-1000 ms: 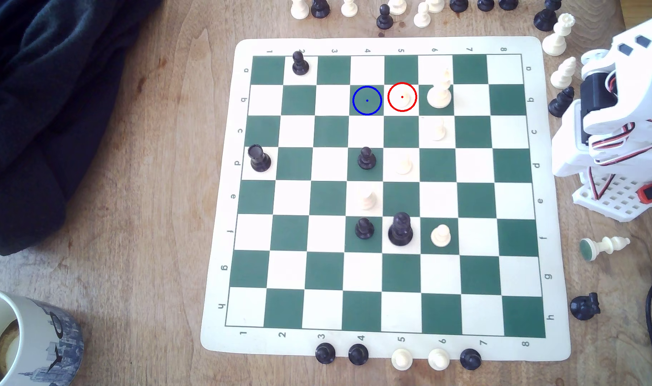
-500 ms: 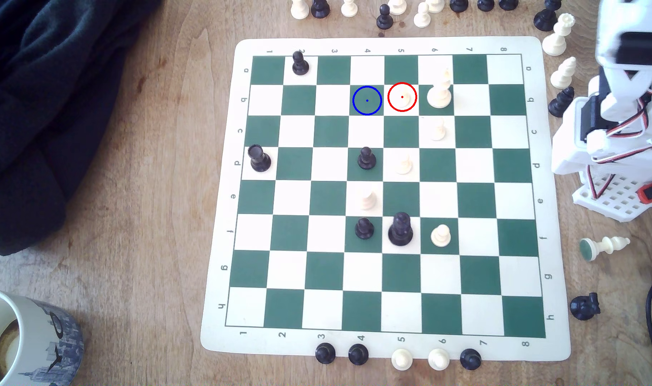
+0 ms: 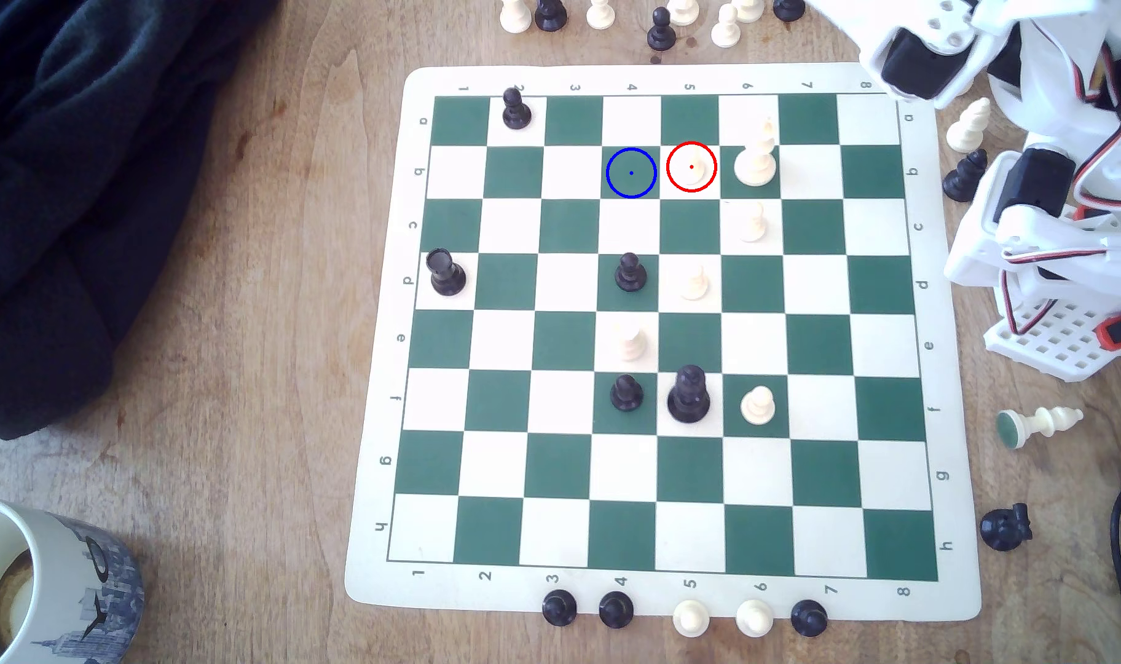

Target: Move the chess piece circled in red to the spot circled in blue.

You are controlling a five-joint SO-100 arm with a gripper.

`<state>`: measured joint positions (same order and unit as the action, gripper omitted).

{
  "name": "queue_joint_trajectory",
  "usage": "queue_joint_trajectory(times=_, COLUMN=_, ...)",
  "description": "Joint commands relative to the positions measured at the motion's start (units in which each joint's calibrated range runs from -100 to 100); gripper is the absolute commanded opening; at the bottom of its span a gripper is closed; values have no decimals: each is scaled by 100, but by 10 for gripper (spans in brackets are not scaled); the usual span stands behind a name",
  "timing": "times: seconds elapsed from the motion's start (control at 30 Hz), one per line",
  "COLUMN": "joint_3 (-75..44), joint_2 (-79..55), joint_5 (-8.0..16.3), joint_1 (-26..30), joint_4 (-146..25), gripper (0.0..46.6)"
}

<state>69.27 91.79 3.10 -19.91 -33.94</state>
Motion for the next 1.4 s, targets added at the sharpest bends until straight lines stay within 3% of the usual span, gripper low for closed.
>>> queue_joint_trajectory(times=0.0, joint_3=-1660, joint_2=-1386, joint_5=444, joint_1=-70, joint_4=-1536, gripper=3)
queue_joint_trajectory(times=0.3, joint_3=-3727, joint_2=-3848, joint_5=591, joint_1=-78, joint_4=-3158, gripper=8)
queue_joint_trajectory(times=0.43, joint_3=-4090, joint_2=-4561, joint_5=586, joint_1=-125, joint_4=-3420, gripper=88)
queue_joint_trajectory(times=0.73, joint_3=-4434, joint_2=-5953, joint_5=635, joint_1=-132, joint_4=-3330, gripper=161)
queue_joint_trajectory(times=1.37, joint_3=-4171, joint_2=-7617, joint_5=591, joint_1=-23, joint_4=-2511, gripper=166)
